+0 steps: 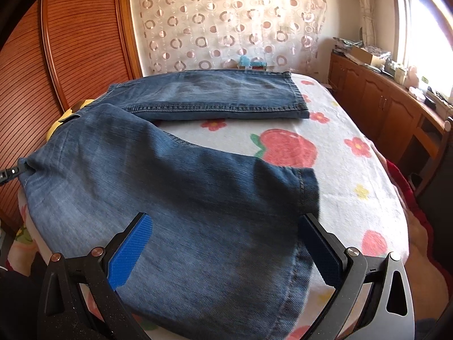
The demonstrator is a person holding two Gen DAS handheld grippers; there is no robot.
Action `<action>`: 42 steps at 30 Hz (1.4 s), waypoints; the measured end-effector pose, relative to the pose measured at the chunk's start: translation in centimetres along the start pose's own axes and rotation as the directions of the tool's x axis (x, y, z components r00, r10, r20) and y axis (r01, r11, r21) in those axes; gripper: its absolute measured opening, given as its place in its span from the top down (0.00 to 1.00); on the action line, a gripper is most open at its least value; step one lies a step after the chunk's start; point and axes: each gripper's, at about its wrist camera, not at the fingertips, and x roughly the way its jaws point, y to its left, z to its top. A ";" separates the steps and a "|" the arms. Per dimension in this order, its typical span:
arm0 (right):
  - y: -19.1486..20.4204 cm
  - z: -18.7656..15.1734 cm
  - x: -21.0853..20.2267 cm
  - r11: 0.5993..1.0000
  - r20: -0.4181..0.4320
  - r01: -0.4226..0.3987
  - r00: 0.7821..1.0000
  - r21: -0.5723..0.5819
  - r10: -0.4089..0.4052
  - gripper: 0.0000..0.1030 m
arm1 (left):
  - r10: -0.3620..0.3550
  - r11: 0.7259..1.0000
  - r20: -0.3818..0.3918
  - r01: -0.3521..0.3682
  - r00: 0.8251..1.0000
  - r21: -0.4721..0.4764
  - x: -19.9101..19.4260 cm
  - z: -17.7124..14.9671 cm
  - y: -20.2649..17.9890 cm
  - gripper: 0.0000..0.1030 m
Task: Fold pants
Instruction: 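Grasp the jeans leg near the waist with left gripper while right gripper grasps the hem, then lift the held leg with both grippers and fold it over the other leg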
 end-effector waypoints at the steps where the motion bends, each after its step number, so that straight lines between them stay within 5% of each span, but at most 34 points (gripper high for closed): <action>1: 0.0 -0.2 -0.3 1.000 -0.001 0.003 1.000 -0.001 -0.003 0.01 | 0.001 1.000 -0.004 -0.001 1.000 0.000 0.2 -0.1 0.0 0.44; 4: -0.1 -0.7 -1.0 1.000 -0.007 0.013 1.000 -0.009 -0.013 0.01 | -0.004 1.000 -0.006 0.003 1.000 -0.008 0.5 -0.2 0.2 0.49; 8: -0.3 -1.5 -2.0 1.000 -0.018 0.019 1.000 -0.011 -0.019 0.06 | -0.027 1.000 0.002 0.027 1.000 0.007 -0.1 -0.1 -0.2 0.81; 20: -1.2 -2.2 -3.9 1.000 -0.065 0.010 0.998 -0.008 -0.011 0.33 | -0.070 0.993 0.123 0.057 0.990 0.103 -3.2 3.8 -3.7 0.85; 27: -2.3 -1.5 -3.4 0.999 -0.078 0.035 0.996 0.006 -0.035 0.35 | -0.115 0.985 0.185 0.088 0.976 0.146 -4.4 6.5 -5.4 0.85; 37: -2.5 -0.8 -2.7 1.000 -0.075 -0.002 0.997 0.004 0.002 0.86 | -0.176 0.969 0.249 0.124 0.952 0.212 -4.7 10.5 -9.0 0.86; 42: -2.6 0.9 -3.6 1.000 -0.021 -0.028 0.999 -0.015 0.027 0.94 | -0.194 0.961 0.271 0.127 0.943 0.245 -4.9 12.0 -10.2 0.86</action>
